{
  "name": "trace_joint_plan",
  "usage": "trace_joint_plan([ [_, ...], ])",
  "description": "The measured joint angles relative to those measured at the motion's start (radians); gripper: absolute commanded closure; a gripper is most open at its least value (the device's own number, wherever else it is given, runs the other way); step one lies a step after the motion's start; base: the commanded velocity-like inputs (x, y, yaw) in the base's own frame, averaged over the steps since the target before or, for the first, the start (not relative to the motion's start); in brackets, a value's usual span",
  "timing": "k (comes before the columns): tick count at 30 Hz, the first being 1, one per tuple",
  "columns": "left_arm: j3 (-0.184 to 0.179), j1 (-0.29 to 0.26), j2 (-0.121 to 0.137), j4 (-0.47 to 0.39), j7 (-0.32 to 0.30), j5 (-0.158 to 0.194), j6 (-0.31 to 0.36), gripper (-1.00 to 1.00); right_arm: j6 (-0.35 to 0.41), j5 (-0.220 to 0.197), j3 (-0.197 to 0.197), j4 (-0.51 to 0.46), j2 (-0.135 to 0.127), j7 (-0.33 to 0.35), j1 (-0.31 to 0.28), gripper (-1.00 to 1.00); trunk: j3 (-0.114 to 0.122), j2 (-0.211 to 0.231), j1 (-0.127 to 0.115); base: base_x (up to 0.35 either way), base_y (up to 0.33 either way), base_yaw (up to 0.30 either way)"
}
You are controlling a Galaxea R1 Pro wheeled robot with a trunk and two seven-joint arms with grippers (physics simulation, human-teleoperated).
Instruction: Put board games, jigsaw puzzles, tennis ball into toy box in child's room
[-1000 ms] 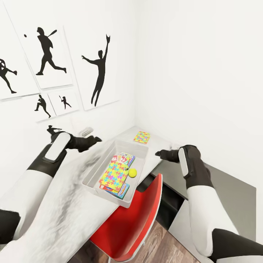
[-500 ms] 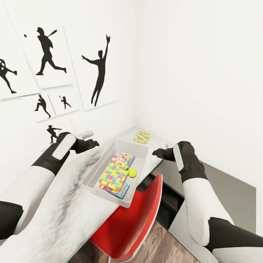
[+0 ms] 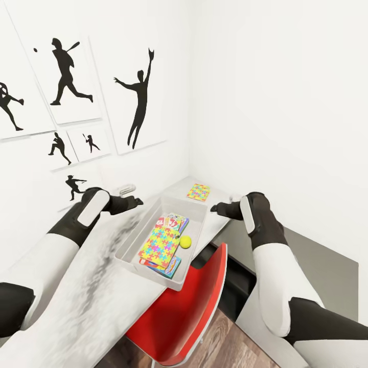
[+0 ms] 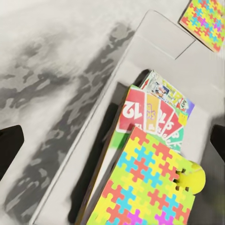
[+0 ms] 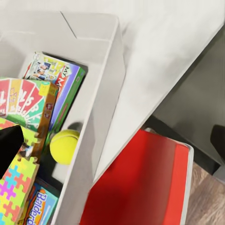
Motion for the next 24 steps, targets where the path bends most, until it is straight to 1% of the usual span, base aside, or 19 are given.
trace_joint_plan([
  [2,0.0,0.002,-0.005,0.0,-0.022,-0.022,-0.001,-1.0,0.0,-0.001,0.0,0.005,0.0,0.0,-0.015,-1.0,0.0,0.0,0.0,0.0,0.0,0.0],
  [6,0.0,0.004,-0.014,0.0,-0.039,-0.04,-0.001,-1.0,0.0,-0.002,0.0,0.035,0.0,0.0,-0.04,-1.0,0.0,0.0,0.0,0.0,0.0,0.0],
  [7,0.0,0.004,-0.017,0.0,-0.042,-0.044,-0.001,-1.0,0.0,-0.003,0.0,0.064,0.0,0.0,-0.058,-1.0,0.0,0.0,0.0,0.0,0.0,0.0],
  [12,0.0,0.005,-0.022,0.001,-0.047,-0.05,-0.001,-1.0,0.0,-0.004,-0.002,0.171,0.0,-0.008,-0.108,-1.0,0.0,0.0,0.0,0.0,0.0,0.0],
  [14,-0.002,0.006,-0.023,0.001,-0.049,-0.051,0.0,-1.0,0.0,-0.004,-0.004,0.209,0.0,-0.026,-0.127,-1.0,0.0,0.0,0.0,0.0,0.0,0.0],
  [16,-0.012,0.006,-0.025,0.001,-0.05,-0.051,0.0,-1.0,0.0,-0.009,-0.006,0.238,0.0,-0.053,-0.144,-1.0,0.0,0.0,0.0,0.0,0.0,0.0],
  [18,-0.032,0.006,-0.027,0.001,-0.053,-0.05,0.0,-1.0,0.001,-0.026,-0.01,0.26,0.0,-0.077,-0.156,-1.0,0.0,0.0,0.0,0.0,0.0,0.0],
  [19,-0.032,0.006,-0.027,0.001,-0.053,-0.051,0.0,-1.0,0.001,-0.026,-0.01,0.26,0.0,-0.077,-0.156,-1.0,0.0,0.0,0.0,0.0,0.0,0.0],
  [20,-0.043,0.006,-0.028,0.001,-0.056,-0.05,0.0,-1.0,0.001,-0.041,-0.012,0.27,0.0,-0.087,-0.16,-1.0,0.0,0.0,0.0,0.0,0.0,0.0],
  [21,-0.064,0.006,-0.031,0.001,-0.067,-0.05,0.0,-1.0,0.001,-0.077,-0.016,0.287,0.0,-0.103,-0.166,-1.0,0.0,0.0,0.0,0.0,0.0,0.0],
  [22,-0.065,0.006,-0.031,0.001,-0.067,-0.051,0.0,-1.0,0.001,-0.078,-0.016,0.287,0.0,-0.103,-0.167,-1.0,0.0,0.0,0.0,0.0,0.0,0.0],
  [24,-0.081,0.005,-0.034,0.002,-0.079,-0.052,0.0,-1.0,0.001,-0.117,-0.018,0.302,0.0,-0.12,-0.171,-1.0,0.0,0.0,0.0,0.0,0.0,0.0],
])
